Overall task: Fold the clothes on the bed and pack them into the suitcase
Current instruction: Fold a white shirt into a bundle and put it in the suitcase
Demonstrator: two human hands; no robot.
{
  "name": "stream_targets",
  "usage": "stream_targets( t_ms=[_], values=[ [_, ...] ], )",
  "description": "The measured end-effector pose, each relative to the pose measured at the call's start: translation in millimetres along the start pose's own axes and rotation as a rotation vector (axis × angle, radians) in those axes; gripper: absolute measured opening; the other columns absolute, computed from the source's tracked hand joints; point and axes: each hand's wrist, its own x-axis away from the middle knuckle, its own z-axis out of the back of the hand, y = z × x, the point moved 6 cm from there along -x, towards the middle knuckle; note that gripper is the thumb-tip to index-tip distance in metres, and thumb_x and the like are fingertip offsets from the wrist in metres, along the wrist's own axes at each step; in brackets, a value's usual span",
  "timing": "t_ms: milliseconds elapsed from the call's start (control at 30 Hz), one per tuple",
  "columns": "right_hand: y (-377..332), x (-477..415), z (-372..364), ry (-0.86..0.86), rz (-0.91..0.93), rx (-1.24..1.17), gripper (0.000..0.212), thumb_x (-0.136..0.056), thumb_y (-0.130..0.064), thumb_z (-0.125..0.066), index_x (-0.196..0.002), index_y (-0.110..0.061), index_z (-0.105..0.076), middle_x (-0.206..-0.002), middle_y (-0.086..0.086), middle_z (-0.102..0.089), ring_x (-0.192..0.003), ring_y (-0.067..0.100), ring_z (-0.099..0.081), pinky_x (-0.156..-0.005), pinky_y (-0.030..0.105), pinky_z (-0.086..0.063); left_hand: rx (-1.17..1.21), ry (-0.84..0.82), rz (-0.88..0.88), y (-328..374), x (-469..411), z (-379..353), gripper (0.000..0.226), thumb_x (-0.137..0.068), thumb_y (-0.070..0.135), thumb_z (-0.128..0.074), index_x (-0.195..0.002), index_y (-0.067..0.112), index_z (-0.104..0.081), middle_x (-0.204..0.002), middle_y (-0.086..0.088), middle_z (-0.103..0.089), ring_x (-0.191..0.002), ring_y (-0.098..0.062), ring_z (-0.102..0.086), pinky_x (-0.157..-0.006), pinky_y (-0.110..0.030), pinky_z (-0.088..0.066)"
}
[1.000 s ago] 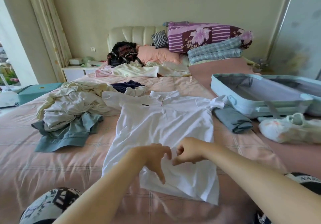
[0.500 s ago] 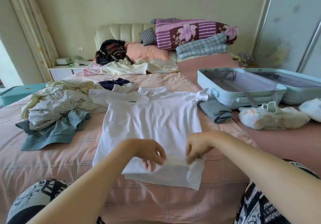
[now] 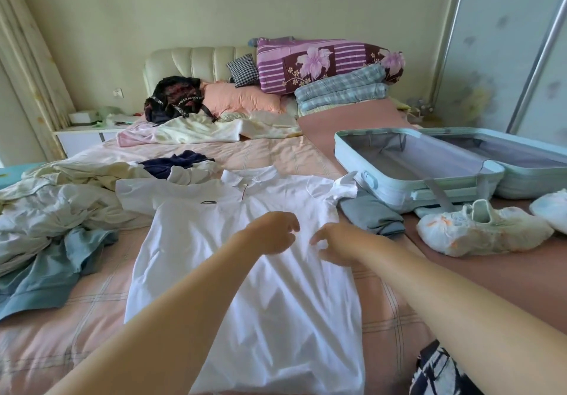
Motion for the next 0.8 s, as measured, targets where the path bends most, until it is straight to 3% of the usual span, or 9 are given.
stream_targets(
  t_ms=[67,167,267,367,500,567,633,700,800],
  values=[
    [10,-19,-4,-0.067,-0.02,0.003,0.026,-0.091,-0.031,-0.055,-0.11,-0.037,-0.071,-0.125,-0.009,-0.063,-0.12,0.019,-0.056,-0.1,0.031,-0.047,-0.033,-0.007,-0.005,-2,-26,-5,0.031,-0.095,0.025,-0.054,-0.125,0.029,-0.058,-0.129,0.007,-0.058,-0.12,-0.016,-0.053,-0.099,-0.032,-0.044],
    [32,-47,28,0.152,-0.058,-0.108,0.023,-0.089,-0.025,-0.049,-0.071,-0.021,-0.063,-0.084,-0.005,-0.066,-0.086,0.022,-0.062,-0.065,0.029,-0.046,-0.002,0.001,-0.009,-2,-66,-8,0.037,-0.096,0.023,-0.052,-0.133,0.026,-0.052,-0.135,0.006,-0.055,-0.125,-0.017,-0.05,-0.102,-0.031,-0.041],
    [64,-68,66,0.353,-0.142,-0.159,0.024,-0.091,-0.019,-0.05,-0.103,-0.023,-0.07,-0.117,-0.001,-0.065,-0.111,0.026,-0.06,-0.085,0.028,-0.046,0.024,0.021,-0.006,5,-108,-8,0.043,-0.097,0.024,-0.051,-0.139,0.026,-0.046,-0.141,0.005,-0.049,-0.13,-0.018,-0.046,-0.105,-0.035,-0.04],
    [98,-89,84,0.371,-0.272,-0.146,0.036,-0.094,-0.013,-0.051,-0.129,-0.014,-0.057,-0.138,0.009,-0.049,-0.126,0.031,-0.051,-0.099,0.035,-0.043,0.042,0.053,-0.025,18,-148,-12,0.049,-0.097,0.026,-0.052,-0.144,0.025,-0.041,-0.147,0.004,-0.044,-0.134,-0.02,-0.043,-0.106,-0.038,-0.04],
    [118,-119,77,0.304,-0.365,0.032,0.053,-0.093,-0.021,-0.058,-0.141,-0.01,-0.04,-0.141,0.014,-0.046,-0.132,0.032,-0.046,-0.106,0.039,-0.038,0.074,0.029,-0.055,39,-194,-34,0.052,-0.091,0.035,-0.057,-0.139,0.018,-0.047,-0.142,-0.002,-0.048,-0.132,-0.024,-0.045,-0.106,-0.04,-0.041],
    [118,-130,67,0.29,-0.408,0.078,0.073,-0.093,-0.027,-0.061,-0.15,-0.004,-0.023,-0.145,0.014,-0.043,-0.135,0.033,-0.043,-0.109,0.042,-0.037,0.061,-0.034,-0.08,46,-210,-50,0.039,-0.08,0.041,-0.048,-0.112,0.019,-0.056,-0.12,-0.003,-0.056,-0.12,-0.027,-0.053,-0.097,-0.042,-0.048],
    [115,-137,65,0.329,-0.399,0.06,0.074,-0.095,-0.022,-0.058,-0.152,-0.001,-0.016,-0.144,0.016,-0.046,-0.132,0.035,-0.046,-0.106,0.044,-0.039,0.014,-0.041,-0.105,46,-222,-60,0.016,-0.074,0.033,-0.042,-0.084,0.023,-0.049,-0.098,-0.001,-0.057,-0.104,-0.026,-0.058,-0.084,-0.041,-0.053],
    [114,-144,68,0.387,-0.361,-0.024,0.074,-0.089,-0.02,-0.067,-0.147,-0.004,-0.024,-0.139,0.015,-0.052,-0.126,0.034,-0.052,-0.102,0.042,-0.042,0.048,0.023,-0.11,44,-224,-60,0.006,-0.079,0.023,-0.047,-0.08,0.02,-0.051,-0.093,-0.001,-0.057,-0.094,-0.024,-0.058,-0.079,-0.04,-0.054],
    [115,-149,77,0.446,-0.346,-0.4,0.076,-0.074,-0.015,-0.08,-0.14,-0.017,-0.042,-0.134,0.003,-0.056,-0.124,0.029,-0.054,-0.1,0.036,-0.043,0.281,0.112,-0.1,30,-219,-51,0.019,-0.081,0.024,-0.056,-0.097,0.019,-0.064,-0.098,0.004,-0.066,-0.09,-0.017,-0.062,-0.079,-0.036,-0.054]
  ],
)
